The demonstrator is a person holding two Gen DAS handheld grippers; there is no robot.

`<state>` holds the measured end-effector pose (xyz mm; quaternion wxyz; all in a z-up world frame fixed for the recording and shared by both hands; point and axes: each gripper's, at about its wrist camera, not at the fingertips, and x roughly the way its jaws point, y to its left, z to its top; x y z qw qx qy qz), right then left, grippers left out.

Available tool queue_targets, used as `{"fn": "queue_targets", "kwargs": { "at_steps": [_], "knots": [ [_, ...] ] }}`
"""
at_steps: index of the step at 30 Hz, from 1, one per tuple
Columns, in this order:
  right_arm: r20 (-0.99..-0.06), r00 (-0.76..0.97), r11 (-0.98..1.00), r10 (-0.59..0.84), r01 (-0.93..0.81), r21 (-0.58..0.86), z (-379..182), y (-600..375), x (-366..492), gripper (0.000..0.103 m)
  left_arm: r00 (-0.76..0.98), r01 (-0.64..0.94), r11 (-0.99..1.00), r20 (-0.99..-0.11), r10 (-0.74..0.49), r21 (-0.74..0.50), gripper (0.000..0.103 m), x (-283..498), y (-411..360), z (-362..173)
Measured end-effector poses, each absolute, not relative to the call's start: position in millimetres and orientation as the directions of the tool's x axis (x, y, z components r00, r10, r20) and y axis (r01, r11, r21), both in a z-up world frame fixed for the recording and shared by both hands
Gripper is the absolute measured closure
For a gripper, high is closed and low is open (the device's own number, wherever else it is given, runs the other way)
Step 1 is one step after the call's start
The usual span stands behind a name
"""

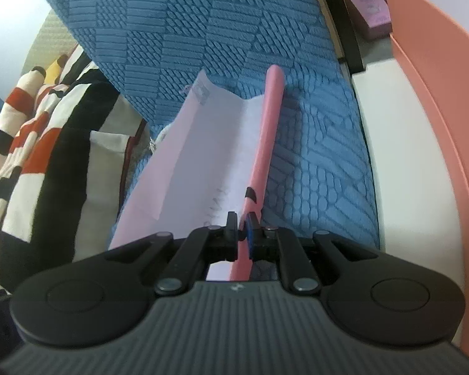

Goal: Organize objects

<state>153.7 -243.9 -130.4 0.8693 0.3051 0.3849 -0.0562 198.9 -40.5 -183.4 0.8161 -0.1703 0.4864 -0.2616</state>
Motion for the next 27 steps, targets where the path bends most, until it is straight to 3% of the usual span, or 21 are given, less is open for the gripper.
{"fn": "queue_targets", "kwargs": {
  "at_steps": [2, 4, 6, 11, 13, 15, 27],
  "knots": [
    [-0.701, 0.702, 0.819, 0.129, 0.323, 0.474, -127, -241, 155, 0.086, 0.379, 0.22, 0.794, -0.7, -0.605, -0.567, 0.091, 203, -34, -187],
    [-0.693, 0.711, 0.831, 0.118, 0.311, 0.461, -124, -238, 156, 0.065, 0.365, 0.148, 0.79, -0.709, -0.603, -0.596, 0.091, 206, -26, -192],
    [-0.686, 0.719, 0.849, 0.106, 0.294, 0.439, -122, -232, 157, 0.054, 0.35, 0.061, 0.773, -0.712, -0.609, -0.631, 0.091, 210, -16, -200],
    [-0.701, 0.707, 0.879, 0.095, 0.27, 0.392, -126, -217, 163, 0.059, 0.337, -0.025, 0.737, -0.7, -0.63, -0.675, 0.091, 214, -6, -210],
    [-0.717, 0.693, 0.898, 0.073, 0.267, 0.35, -129, -210, 167, 0.082, 0.335, -0.032, 0.733, -0.698, -0.632, -0.679, 0.091, 214, -6, -210],
    [-0.727, 0.683, 0.908, 0.073, 0.257, 0.332, -134, -204, 170, 0.088, 0.332, -0.034, 0.732, -0.699, -0.634, -0.68, 0.091, 214, -7, -210],
    [-0.763, 0.632, 0.918, 0.133, 0.213, 0.336, -154, -186, 184, 0.089, 0.343, 0.042, 0.806, -0.749, -0.567, -0.59, 0.088, 223, -1, -192]
  ]
}}
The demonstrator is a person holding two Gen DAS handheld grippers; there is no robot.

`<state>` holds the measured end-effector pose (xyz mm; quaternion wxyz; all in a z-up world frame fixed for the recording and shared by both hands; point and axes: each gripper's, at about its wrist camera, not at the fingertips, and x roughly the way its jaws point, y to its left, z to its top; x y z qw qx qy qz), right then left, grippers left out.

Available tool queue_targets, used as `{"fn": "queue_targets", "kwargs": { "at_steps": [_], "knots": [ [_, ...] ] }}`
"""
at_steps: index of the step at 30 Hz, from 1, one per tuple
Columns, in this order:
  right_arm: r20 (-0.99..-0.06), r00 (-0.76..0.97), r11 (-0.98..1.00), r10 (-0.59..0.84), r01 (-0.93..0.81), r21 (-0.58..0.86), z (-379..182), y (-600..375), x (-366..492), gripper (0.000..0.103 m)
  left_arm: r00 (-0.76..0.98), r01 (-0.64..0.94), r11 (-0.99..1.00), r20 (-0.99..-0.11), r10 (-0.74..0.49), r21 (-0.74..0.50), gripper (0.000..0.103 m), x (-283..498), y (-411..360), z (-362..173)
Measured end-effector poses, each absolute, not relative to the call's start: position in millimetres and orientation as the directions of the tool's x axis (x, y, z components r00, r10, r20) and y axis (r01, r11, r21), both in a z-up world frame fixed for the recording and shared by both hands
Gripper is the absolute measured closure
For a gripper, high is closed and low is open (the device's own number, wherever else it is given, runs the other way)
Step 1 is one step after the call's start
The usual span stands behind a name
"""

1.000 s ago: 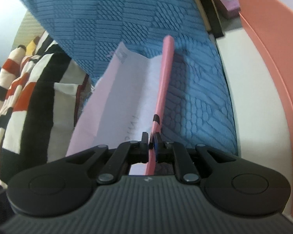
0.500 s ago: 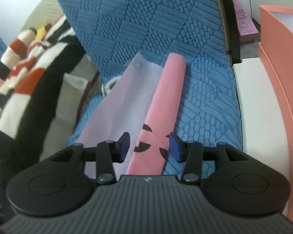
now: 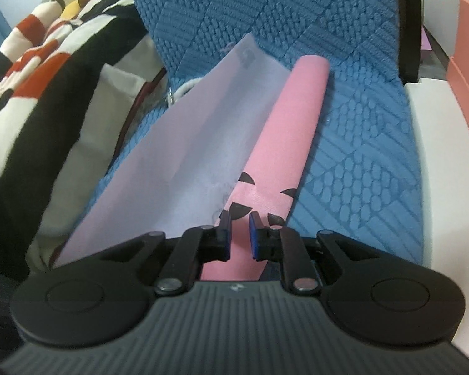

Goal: Organize objects

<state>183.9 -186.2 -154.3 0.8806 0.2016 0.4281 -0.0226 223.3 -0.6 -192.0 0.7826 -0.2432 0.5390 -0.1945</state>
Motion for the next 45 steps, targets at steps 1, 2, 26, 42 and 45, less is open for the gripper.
{"fn": "queue_targets", "kwargs": {
  "at_steps": [1, 2, 26, 42, 45],
  "knots": [
    [-0.767, 0.628, 0.918, 0.133, 0.213, 0.334, -156, -186, 184, 0.089, 0.352, 0.049, 0.814, -0.753, -0.556, -0.578, 0.088, 223, 1, -189],
    [-0.769, 0.625, 0.918, 0.133, 0.215, 0.333, -157, -186, 185, 0.089, 0.359, 0.056, 0.822, -0.757, -0.546, -0.567, 0.088, 222, 3, -186],
    [-0.758, 0.649, 0.9, 0.073, 0.284, 0.33, -149, -203, 190, 0.087, 0.369, 0.186, 0.883, -0.802, -0.47, -0.432, 0.088, 212, -14, -182],
    [-0.743, 0.662, 0.835, 0.099, 0.351, 0.424, -160, -244, 219, 0.066, 0.352, 0.206, 0.876, -0.802, -0.482, -0.436, 0.088, 217, -13, -182],
    [-0.735, 0.667, 0.823, 0.122, 0.346, 0.45, -163, -248, 224, 0.066, 0.351, 0.203, 0.873, -0.8, -0.488, -0.443, 0.088, 218, -11, -183]
  ]
}}
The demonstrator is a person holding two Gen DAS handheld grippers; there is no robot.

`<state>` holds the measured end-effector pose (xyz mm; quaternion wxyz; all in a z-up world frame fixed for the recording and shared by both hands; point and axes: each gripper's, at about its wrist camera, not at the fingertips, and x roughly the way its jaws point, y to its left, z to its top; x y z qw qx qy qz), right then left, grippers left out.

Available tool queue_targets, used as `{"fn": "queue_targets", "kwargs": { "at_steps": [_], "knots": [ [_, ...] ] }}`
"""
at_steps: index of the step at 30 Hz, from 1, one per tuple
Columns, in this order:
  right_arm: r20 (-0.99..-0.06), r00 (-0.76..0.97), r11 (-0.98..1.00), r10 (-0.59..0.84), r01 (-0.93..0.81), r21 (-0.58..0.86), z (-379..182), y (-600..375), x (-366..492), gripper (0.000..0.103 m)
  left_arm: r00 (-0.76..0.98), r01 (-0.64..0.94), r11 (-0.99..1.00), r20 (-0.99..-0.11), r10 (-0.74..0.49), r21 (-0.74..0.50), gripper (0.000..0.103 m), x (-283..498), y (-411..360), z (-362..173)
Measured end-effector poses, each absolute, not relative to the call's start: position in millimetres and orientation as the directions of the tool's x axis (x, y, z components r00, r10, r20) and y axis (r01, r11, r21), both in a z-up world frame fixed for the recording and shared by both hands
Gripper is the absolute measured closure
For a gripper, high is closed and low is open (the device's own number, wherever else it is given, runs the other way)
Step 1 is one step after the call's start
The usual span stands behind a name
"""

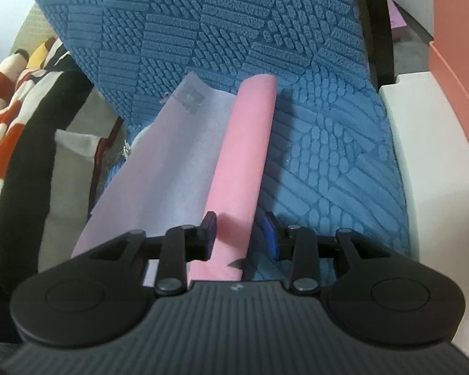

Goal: Organize objects

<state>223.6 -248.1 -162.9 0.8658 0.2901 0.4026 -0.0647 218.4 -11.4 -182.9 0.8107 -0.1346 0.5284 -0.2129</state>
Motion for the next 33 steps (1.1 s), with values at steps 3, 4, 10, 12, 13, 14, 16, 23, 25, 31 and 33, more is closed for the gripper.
{"fn": "queue_targets", "kwargs": {
  "at_steps": [3, 4, 10, 12, 13, 14, 16, 23, 25, 31, 33],
  "knots": [
    [-0.728, 0.671, 0.808, 0.139, 0.349, 0.475, -165, -249, 225, 0.067, 0.349, 0.199, 0.87, -0.797, -0.492, -0.45, 0.088, 219, -10, -183],
    [-0.725, 0.672, 0.802, 0.149, 0.347, 0.486, -166, -249, 225, 0.068, 0.349, 0.197, 0.87, -0.797, -0.494, -0.453, 0.089, 219, -10, -183],
    [-0.715, 0.665, 0.783, 0.214, 0.321, 0.533, -167, -241, 218, 0.079, 0.357, 0.191, 0.872, -0.795, -0.49, -0.451, 0.088, 219, -10, -184],
    [-0.716, 0.661, 0.772, 0.226, 0.326, 0.546, -169, -240, 214, 0.085, 0.361, 0.185, 0.873, -0.795, -0.487, -0.451, 0.089, 219, -9, -184],
    [-0.715, 0.66, 0.764, 0.231, 0.332, 0.553, -169, -240, 212, 0.088, 0.361, 0.179, 0.872, -0.794, -0.488, -0.455, 0.089, 219, -8, -184],
    [-0.713, 0.66, 0.758, 0.237, 0.333, 0.56, -169, -239, 210, 0.089, 0.362, 0.178, 0.873, -0.794, -0.488, -0.455, 0.089, 219, -8, -184],
    [-0.714, 0.659, 0.761, 0.239, 0.33, 0.559, -168, -236, 206, 0.094, 0.364, 0.178, 0.873, -0.794, -0.487, -0.454, 0.089, 219, -9, -184],
    [-0.73, 0.651, 0.792, 0.208, 0.327, 0.516, -161, -229, 199, 0.096, 0.381, 0.177, 0.868, -0.781, -0.494, -0.463, 0.088, 217, -7, -182],
    [-0.731, 0.651, 0.793, 0.205, 0.327, 0.514, -160, -230, 198, 0.096, 0.386, 0.186, 0.863, -0.773, -0.503, -0.469, 0.088, 216, -8, -180],
    [-0.735, 0.649, 0.798, 0.196, 0.33, 0.504, -159, -228, 194, 0.096, 0.396, 0.241, 0.843, -0.745, -0.537, -0.48, 0.07, 209, -15, -171],
    [-0.734, 0.65, 0.798, 0.196, 0.329, 0.505, -159, -229, 193, 0.096, 0.402, 0.261, 0.841, -0.739, -0.541, -0.473, 0.066, 206, -18, -169]
  ]
}}
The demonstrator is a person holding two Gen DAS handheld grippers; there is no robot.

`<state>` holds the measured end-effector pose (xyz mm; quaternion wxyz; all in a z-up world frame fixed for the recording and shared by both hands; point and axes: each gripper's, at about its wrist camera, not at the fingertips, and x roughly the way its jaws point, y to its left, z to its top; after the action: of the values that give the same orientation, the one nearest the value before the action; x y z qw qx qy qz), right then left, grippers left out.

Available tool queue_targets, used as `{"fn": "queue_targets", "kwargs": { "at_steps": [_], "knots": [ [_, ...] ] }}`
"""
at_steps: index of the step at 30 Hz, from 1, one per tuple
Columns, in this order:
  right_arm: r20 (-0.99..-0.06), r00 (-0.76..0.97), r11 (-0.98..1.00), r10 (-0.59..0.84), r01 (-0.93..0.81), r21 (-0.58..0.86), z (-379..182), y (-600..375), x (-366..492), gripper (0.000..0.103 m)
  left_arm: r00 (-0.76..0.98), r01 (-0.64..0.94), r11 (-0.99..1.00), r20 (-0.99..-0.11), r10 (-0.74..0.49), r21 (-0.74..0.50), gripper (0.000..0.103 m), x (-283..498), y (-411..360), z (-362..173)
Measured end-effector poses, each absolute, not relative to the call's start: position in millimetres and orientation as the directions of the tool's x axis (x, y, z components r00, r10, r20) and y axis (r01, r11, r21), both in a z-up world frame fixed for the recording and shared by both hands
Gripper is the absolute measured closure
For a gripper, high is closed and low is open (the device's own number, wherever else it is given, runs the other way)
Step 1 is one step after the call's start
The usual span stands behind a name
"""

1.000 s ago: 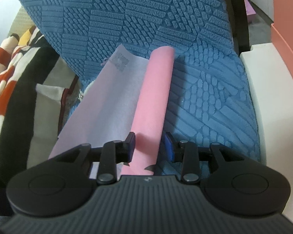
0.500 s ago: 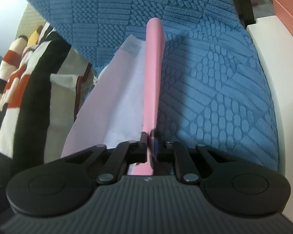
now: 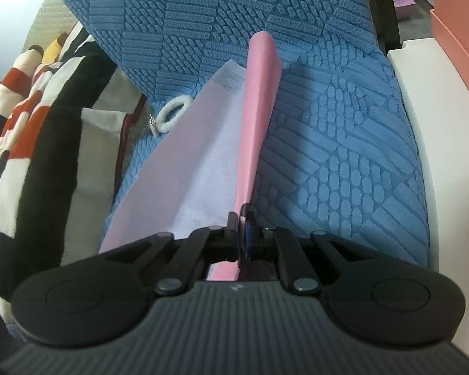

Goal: Organize objects

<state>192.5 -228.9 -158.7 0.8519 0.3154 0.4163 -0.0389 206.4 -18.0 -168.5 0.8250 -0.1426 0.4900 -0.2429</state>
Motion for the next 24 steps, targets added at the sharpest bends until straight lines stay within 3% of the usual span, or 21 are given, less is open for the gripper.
{"fn": "queue_targets", "kwargs": {
  "at_steps": [5, 12, 15, 16, 17, 24],
  "knots": [
    [-0.735, 0.65, 0.796, 0.195, 0.333, 0.506, -158, -230, 188, 0.096, 0.4, 0.333, 0.828, -0.728, -0.557, -0.451, 0.053, 198, -31, -167],
    [-0.74, 0.649, 0.791, 0.175, 0.355, 0.498, -156, -237, 177, 0.096, 0.444, 0.479, 0.846, -0.766, -0.465, -0.236, 0.053, 175, -63, -168],
    [-0.745, 0.646, 0.788, 0.168, 0.367, 0.495, -156, -242, 173, 0.097, 0.457, 0.499, 0.844, -0.769, -0.448, -0.195, 0.062, 172, -67, -169],
    [-0.745, 0.645, 0.785, 0.167, 0.371, 0.497, -156, -243, 172, 0.096, 0.449, 0.497, 0.841, -0.766, -0.46, -0.213, 0.073, 173, -65, -169],
    [-0.746, 0.645, 0.781, 0.166, 0.377, 0.499, -156, -245, 171, 0.096, 0.438, 0.491, 0.84, -0.768, -0.467, -0.231, 0.077, 175, -65, -170],
    [-0.749, 0.647, 0.786, 0.141, 0.387, 0.482, -153, -246, 170, 0.093, 0.398, 0.397, 0.833, -0.746, -0.534, -0.385, 0.086, 190, -52, -175]
  ]
}}
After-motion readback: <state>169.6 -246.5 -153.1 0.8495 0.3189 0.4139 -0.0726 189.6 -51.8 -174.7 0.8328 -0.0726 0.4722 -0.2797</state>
